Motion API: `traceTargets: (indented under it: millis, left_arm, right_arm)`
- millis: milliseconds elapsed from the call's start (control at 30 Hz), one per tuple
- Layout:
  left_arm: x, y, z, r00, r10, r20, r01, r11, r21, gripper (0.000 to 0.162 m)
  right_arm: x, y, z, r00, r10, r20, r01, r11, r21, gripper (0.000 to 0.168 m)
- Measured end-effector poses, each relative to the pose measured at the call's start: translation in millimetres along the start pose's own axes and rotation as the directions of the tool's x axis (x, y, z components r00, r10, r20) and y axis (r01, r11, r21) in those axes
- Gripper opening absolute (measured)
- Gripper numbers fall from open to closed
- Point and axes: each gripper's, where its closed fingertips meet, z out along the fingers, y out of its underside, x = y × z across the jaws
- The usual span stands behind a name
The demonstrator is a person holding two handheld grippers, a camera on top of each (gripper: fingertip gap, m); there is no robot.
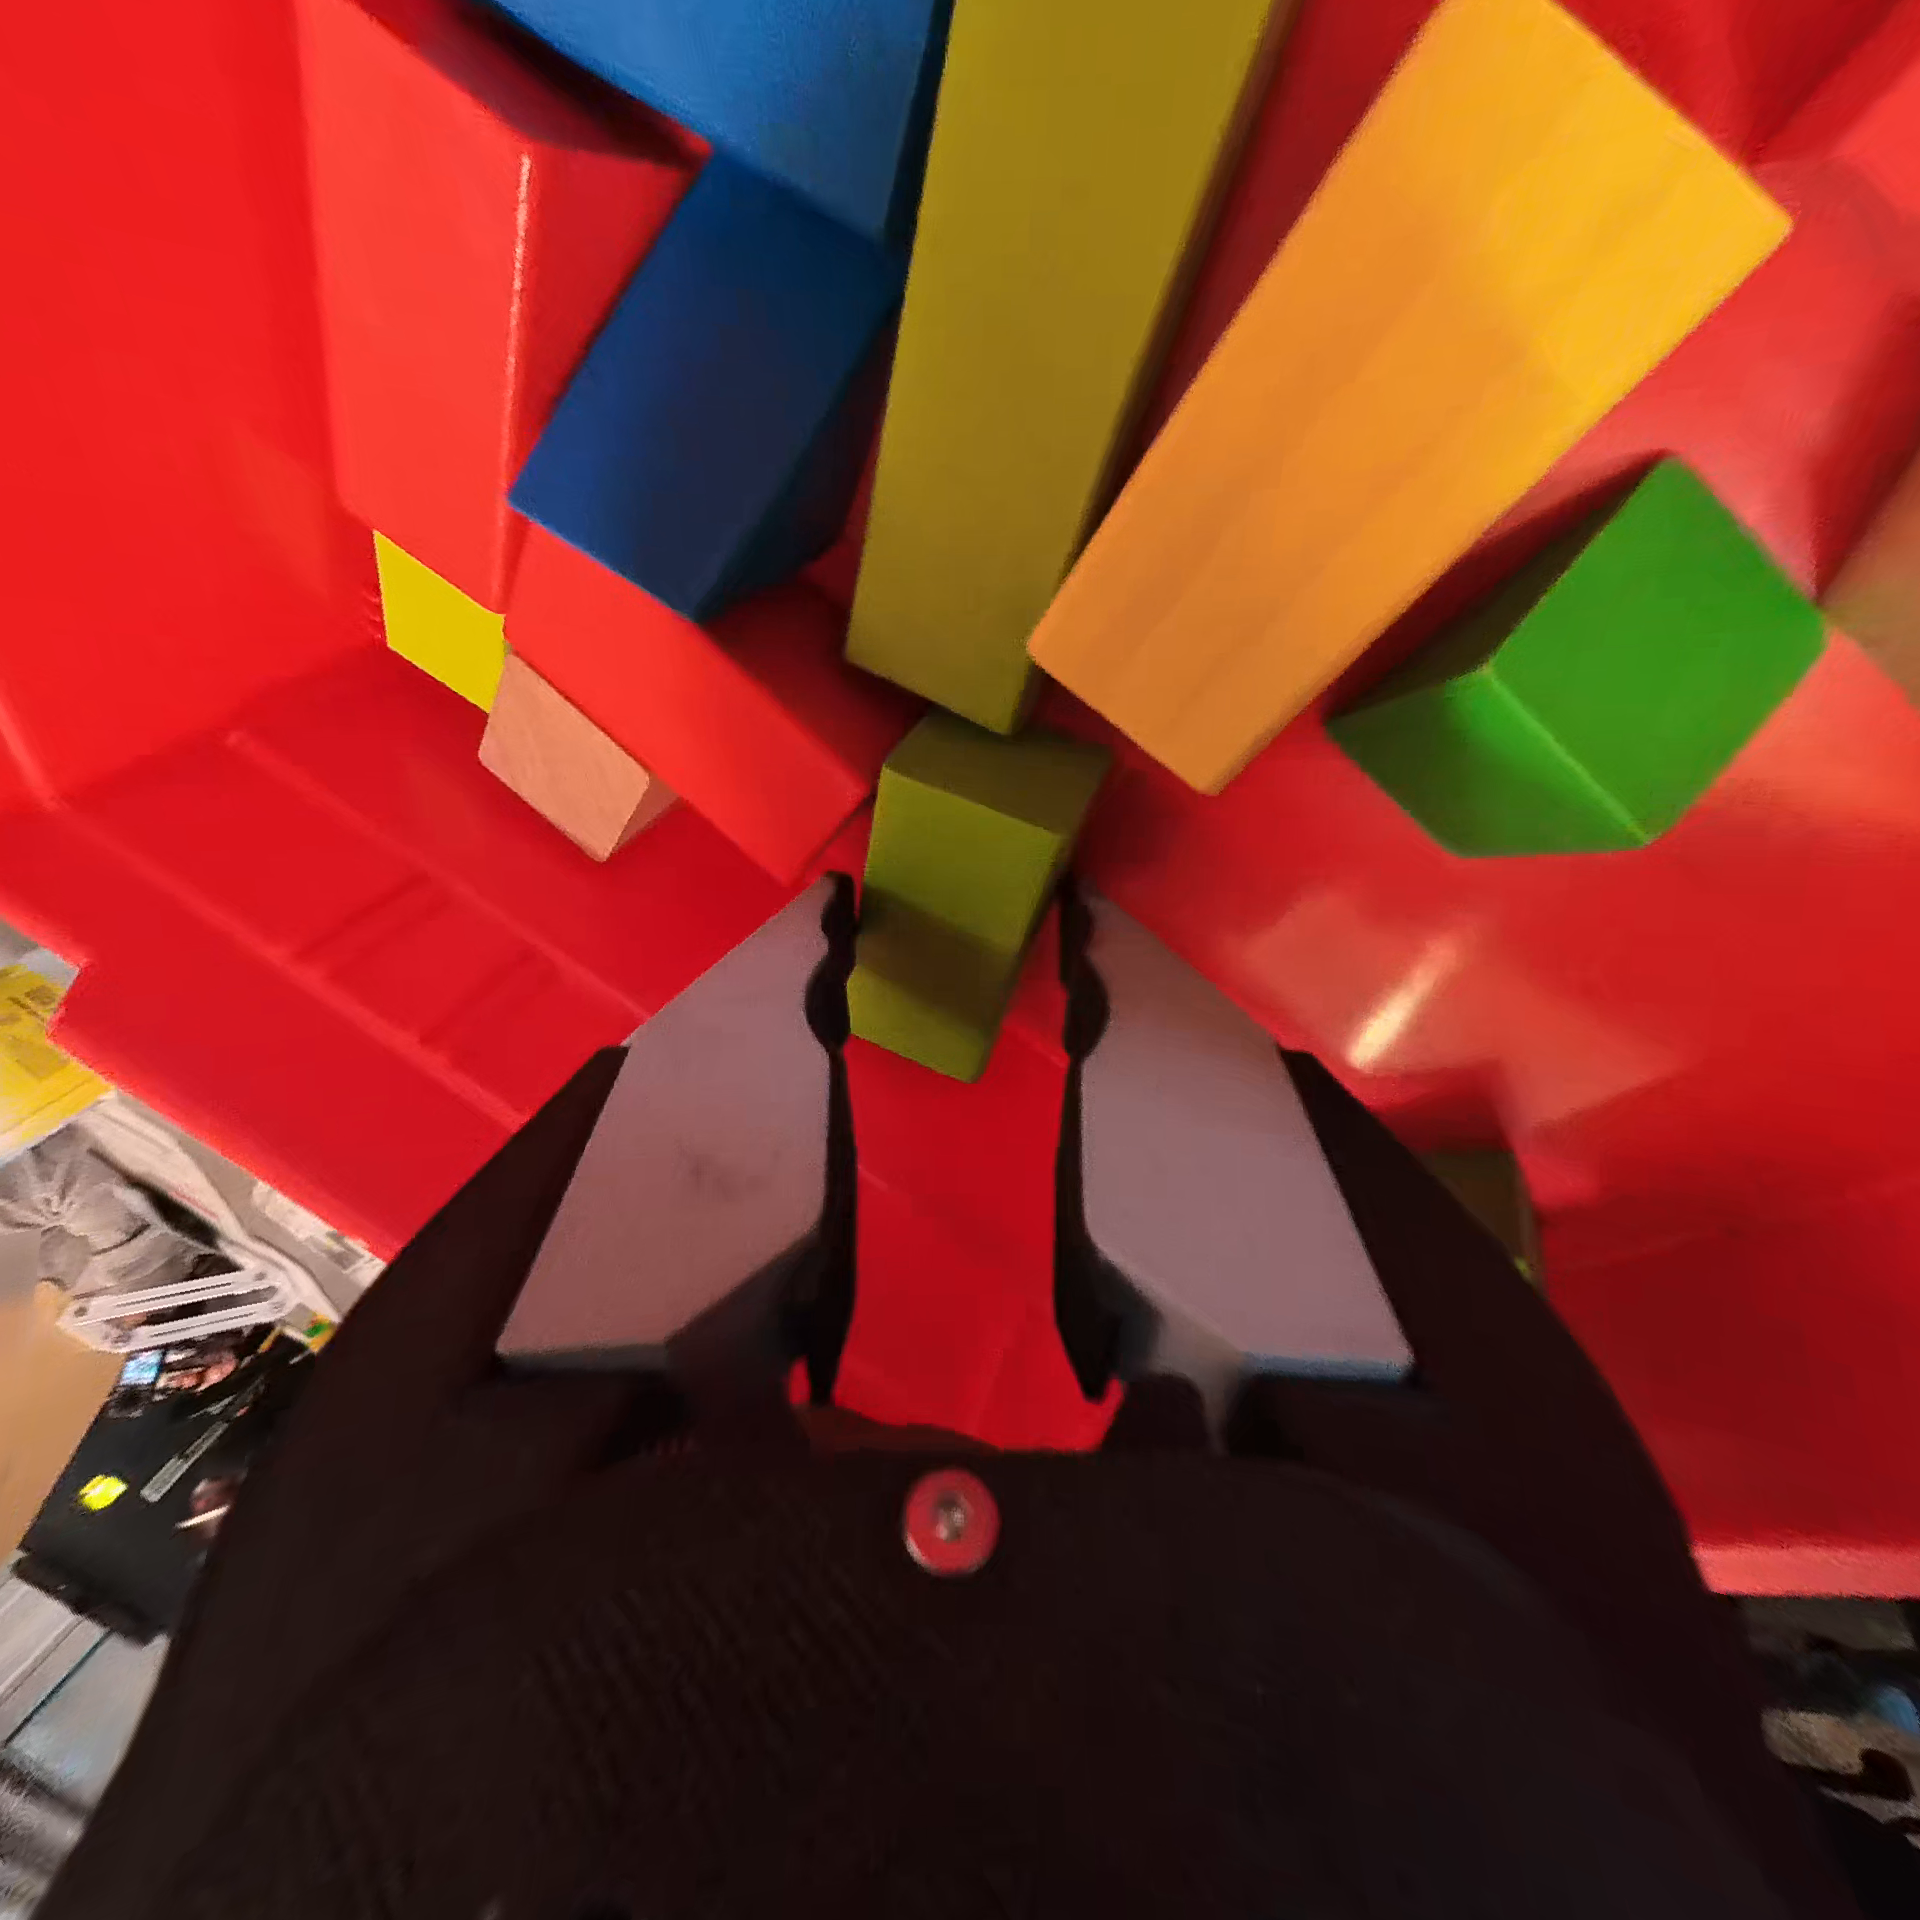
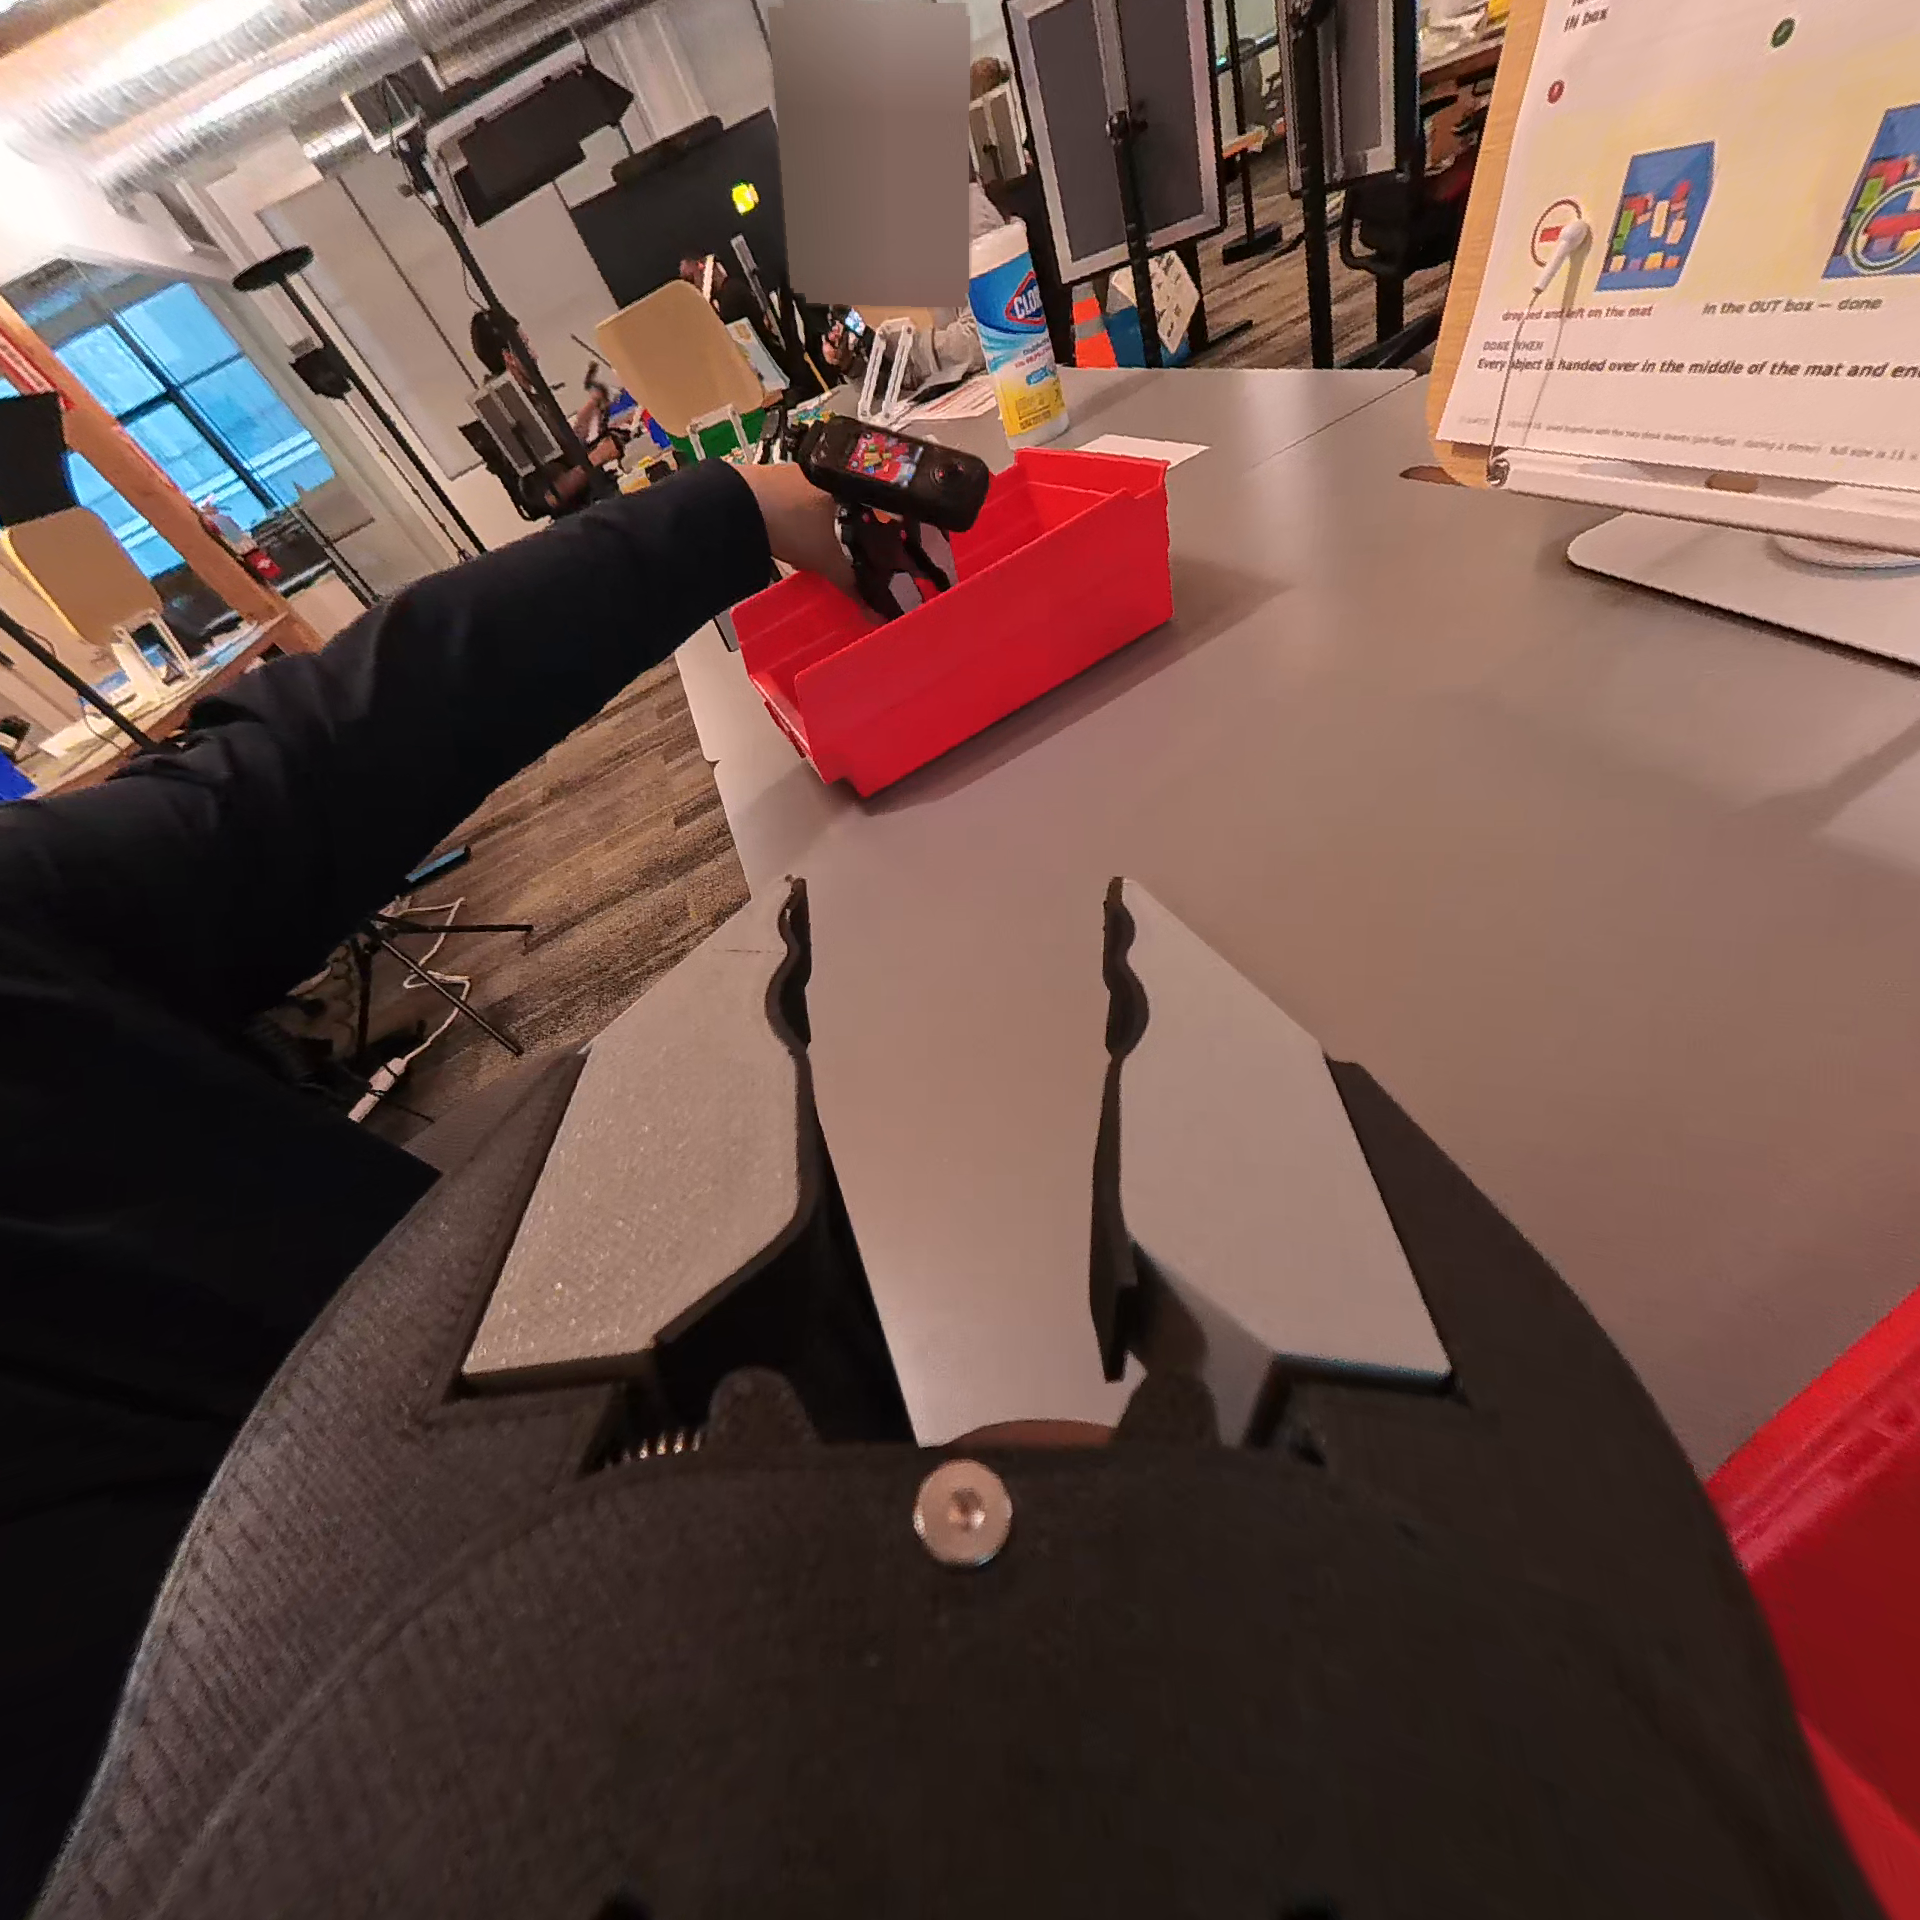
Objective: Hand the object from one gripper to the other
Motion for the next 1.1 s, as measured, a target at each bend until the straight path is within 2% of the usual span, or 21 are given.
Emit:
traceTargets:
  millis: [100, 167, 267, 400, 500, 567, 600, 667, 700, 833, 933, 1000, 1033, 1100]
  left_arm:
    - [-2.4, 1.4, -6.8, 0.999, 0.005, 0.053, -0.005, 1.000, 0.014, 0.033]
    - [-8.5, -0.1, -18.8, 0.992, -0.035, 0.118, 0.026, 0.997, 0.074, 0.033]
    - [-17.3, -2.1, -46.8, 0.969, -0.162, 0.186, 0.118, 0.967, 0.226, 0.033]
    - [-23.3, 1.3, -81.7, 0.910, -0.341, 0.238, 0.224, 0.884, 0.409, 0.033]
    - [-24.0, -2.6, -119.3, 0.839, -0.495, 0.225, 0.287, 0.755, 0.590, 0.033]
    - [-14.1, -15.4, -155.3, 0.804, -0.585, 0.105, 0.331, 0.589, 0.737, 0.033]
    - [-4.1, -26.1, -177.1, 0.800, -0.600, 0.011, 0.348, 0.479, 0.806, 0.033]
    - [26.6, -50.8, -227.9, 0.821, -0.547, -0.164, 0.350, 0.255, 0.901, 0.033]
    - [44.9, -60.6, -252.9, 0.837, -0.506, -0.209, 0.333, 0.168, 0.928, 0.032]
    - [138.9, -95.3, -340.1, 0.920, -0.269, -0.286, 0.270, -0.095, 0.958, 0.033]
    - [208.5, -119.0, -381.7, 0.953, -0.049, -0.298, 0.283, -0.202, 0.938, 0.033]
    - [247.1, -129.8, -404.3, 0.930, 0.141, -0.341, 0.366, -0.253, 0.895, 0.033]
    - [264.0, -135.0, -411.9, 0.897, 0.238, -0.372, 0.427, -0.255, 0.868, 0.033]
    - [291.8, -149.3, -415.9, 0.849, 0.357, -0.390, 0.478, -0.203, 0.854, 0.033]
  right_arm:
    - [-2.3, -0.2, -1.8, 1.000, -0.012, -0.003, 0.012, 1.000, -0.002, 0.055]
    - [-4.9, -1.2, -4.5, 1.000, -0.017, -0.001, 0.017, 1.000, 0.005, 0.055]
    - [-12.0, -5.0, -9.2, 1.000, -0.019, 0.011, 0.019, 0.999, 0.027, 0.055]
    - [-23.4, -7.5, -13.4, 0.999, -0.046, 0.015, 0.046, 0.998, 0.036, 0.055]
    - [-33.8, -9.9, -17.7, 0.997, -0.069, 0.019, 0.068, 0.997, 0.047, 0.055]
    - [-40.6, -12.1, -20.6, 0.996, -0.081, 0.023, 0.080, 0.995, 0.058, 0.055]
    - [-44.2, -13.4, -21.5, 0.996, -0.087, 0.027, 0.085, 0.994, 0.064, 0.054]
    - [-51.4, -15.2, -21.3, 0.995, -0.096, 0.037, 0.094, 0.993, 0.072, 0.054]
    - [-55.1, -15.4, -20.3, 0.994, -0.102, 0.042, 0.099, 0.992, 0.073, 0.054]
    - [-71.0, -13.0, -12.8, 0.989, -0.133, 0.058, 0.129, 0.990, 0.063, 0.054]
    - [-93.2, -13.6, -3.9, 0.982, -0.146, 0.124, 0.138, 0.988, 0.066, 0.054]
    - [-111.3, -15.8, 3.3, 0.971, -0.171, 0.168, 0.160, 0.984, 0.074, 0.055]
    - [-119.7, -16.7, 7.6, 0.965, -0.192, 0.180, 0.181, 0.981, 0.076, 0.054]
    - [-134.6, -14.6, 17.9, 0.950, -0.240, 0.198, 0.232, 0.971, 0.064, 0.055]
